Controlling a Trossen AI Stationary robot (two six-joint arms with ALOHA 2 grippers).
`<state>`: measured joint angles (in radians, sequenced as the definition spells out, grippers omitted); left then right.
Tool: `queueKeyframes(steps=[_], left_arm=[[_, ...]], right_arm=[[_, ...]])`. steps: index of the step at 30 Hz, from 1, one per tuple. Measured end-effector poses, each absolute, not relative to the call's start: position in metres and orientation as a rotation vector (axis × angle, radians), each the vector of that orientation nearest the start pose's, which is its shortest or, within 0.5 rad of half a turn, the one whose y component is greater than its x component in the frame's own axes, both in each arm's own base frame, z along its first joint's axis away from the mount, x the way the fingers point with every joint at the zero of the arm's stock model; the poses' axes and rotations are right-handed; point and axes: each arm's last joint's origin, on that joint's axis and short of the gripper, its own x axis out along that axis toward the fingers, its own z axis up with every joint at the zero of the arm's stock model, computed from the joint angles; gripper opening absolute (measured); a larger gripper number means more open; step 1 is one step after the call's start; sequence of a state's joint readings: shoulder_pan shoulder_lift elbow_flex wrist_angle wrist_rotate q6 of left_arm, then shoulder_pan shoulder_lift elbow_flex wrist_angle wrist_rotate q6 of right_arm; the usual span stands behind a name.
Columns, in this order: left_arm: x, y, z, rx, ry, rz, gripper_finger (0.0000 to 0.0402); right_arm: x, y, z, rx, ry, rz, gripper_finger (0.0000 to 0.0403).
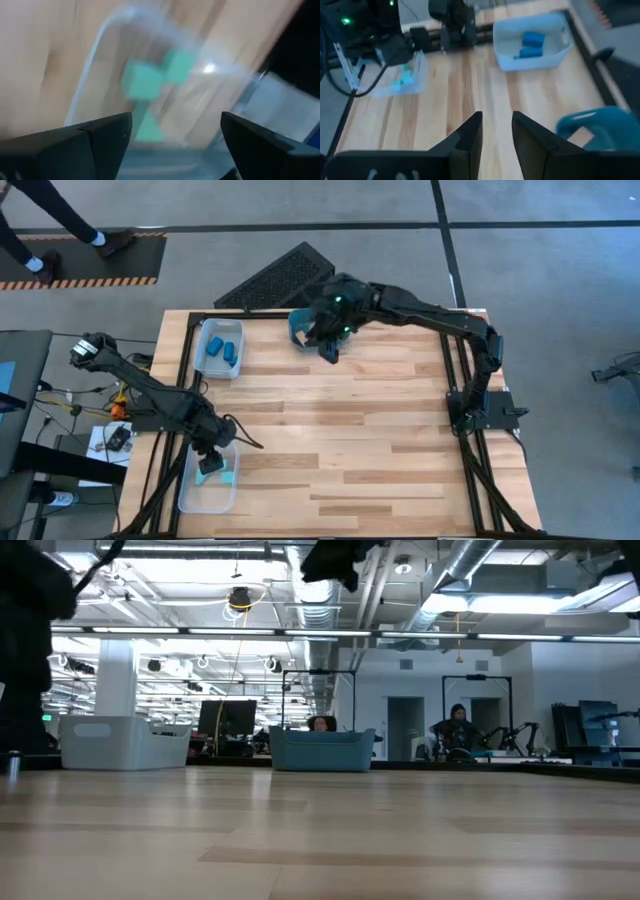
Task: Sort & place blocks by color
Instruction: Return to Home Position
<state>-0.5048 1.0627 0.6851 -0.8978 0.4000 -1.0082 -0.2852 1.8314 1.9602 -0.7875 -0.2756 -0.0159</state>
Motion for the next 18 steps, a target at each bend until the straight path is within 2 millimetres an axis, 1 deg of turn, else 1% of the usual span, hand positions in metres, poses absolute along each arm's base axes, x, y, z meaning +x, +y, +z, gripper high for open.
queueKeyframes(steps=[3, 5, 8, 11, 13, 15, 17, 18], left_arm=[[0.148, -0.086, 0.231, -0.718, 1.428, -0.059, 0.0277], [0.151, -0.082, 0.249, -0.692, 1.306, -0.064, 0.0265], [0.151, -0.07, 0.276, -0.615, 1.102, -0.024, 0.0248], [0.151, -0.055, 0.298, -0.52, 0.893, 0.108, 0.0233], [0.153, -0.043, 0.307, -0.455, 0.795, 0.225, 0.0225], [0.158, -0.03, 0.311, -0.391, 0.74, 0.29, 0.022], [0.167, -0.018, 0.311, -0.348, 0.708, 0.29, 0.0215], [0.172, -0.011, 0.311, -0.333, 0.696, 0.262, 0.0212]], right_arm=[[0.371, -0.106, 0.41, 0.134, 0.559, -0.013, 0.0119], [0.361, -0.106, 0.415, 0.12, 0.502, -0.015, 0.0111], [0.351, -0.111, 0.406, 0.138, 0.408, -0.026, 0.0098], [0.338, -0.114, 0.391, 0.189, 0.297, 0.004, 0.0084], [0.326, -0.112, 0.386, 0.215, 0.199, 0.018, 0.0075], [0.314, -0.106, 0.384, 0.229, 0.105, 0.045, 0.0066], [0.303, -0.099, 0.38, 0.237, 0.054, 0.073, 0.0057], [0.298, -0.096, 0.378, 0.241, 0.041, 0.079, 0.0051]])
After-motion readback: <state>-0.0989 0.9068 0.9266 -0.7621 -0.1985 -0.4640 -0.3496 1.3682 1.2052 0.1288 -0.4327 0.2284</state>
